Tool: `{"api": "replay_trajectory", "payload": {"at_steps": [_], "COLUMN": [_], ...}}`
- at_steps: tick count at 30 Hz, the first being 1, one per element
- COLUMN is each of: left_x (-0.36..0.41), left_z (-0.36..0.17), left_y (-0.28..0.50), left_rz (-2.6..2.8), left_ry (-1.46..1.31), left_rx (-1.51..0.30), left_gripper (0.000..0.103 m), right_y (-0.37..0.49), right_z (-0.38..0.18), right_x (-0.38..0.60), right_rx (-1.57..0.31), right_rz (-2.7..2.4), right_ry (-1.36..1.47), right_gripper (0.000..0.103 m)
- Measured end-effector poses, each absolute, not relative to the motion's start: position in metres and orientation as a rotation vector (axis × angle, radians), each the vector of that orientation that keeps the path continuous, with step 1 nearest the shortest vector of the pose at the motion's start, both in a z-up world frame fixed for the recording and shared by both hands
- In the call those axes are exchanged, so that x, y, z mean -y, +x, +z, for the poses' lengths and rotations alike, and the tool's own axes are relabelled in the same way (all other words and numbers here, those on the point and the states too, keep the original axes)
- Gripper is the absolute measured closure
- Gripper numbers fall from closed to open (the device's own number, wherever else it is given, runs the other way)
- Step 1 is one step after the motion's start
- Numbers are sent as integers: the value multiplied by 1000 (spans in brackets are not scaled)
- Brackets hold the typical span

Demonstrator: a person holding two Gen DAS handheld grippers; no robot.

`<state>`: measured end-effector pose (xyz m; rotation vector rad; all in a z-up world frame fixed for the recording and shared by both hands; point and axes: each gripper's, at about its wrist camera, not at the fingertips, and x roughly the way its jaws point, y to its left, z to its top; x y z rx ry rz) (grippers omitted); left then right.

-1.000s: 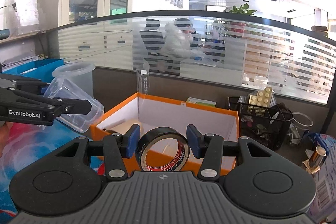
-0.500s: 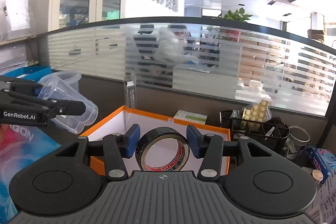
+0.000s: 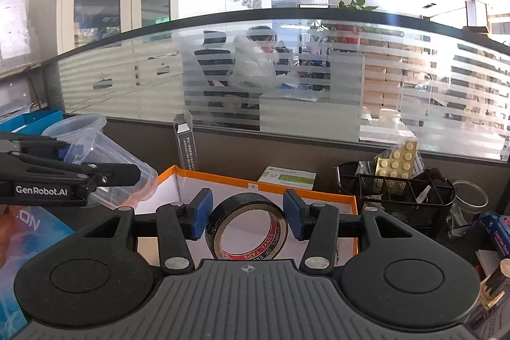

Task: Organize rigid objects
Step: 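Lower the clear cup and tape roll into the orange box and open both tools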

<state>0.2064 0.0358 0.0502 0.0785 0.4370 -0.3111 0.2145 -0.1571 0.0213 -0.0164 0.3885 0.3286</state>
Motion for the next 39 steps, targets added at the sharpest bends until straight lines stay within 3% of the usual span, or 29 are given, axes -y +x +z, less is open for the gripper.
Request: {"api": "replay_trajectory", "payload": {"at_steps": [39], "left_x": [1], "left_z": [-29], "left_y": [276], "left_rz": [-297], "left_ry": [108], "left_rx": [-632], "left_gripper": [52], "right_y": [281], "right_z": [-47], "right_x": [156], "right_rx": [-539], "right_rz": [272], "right_ry": [24], "right_gripper": [57]}}
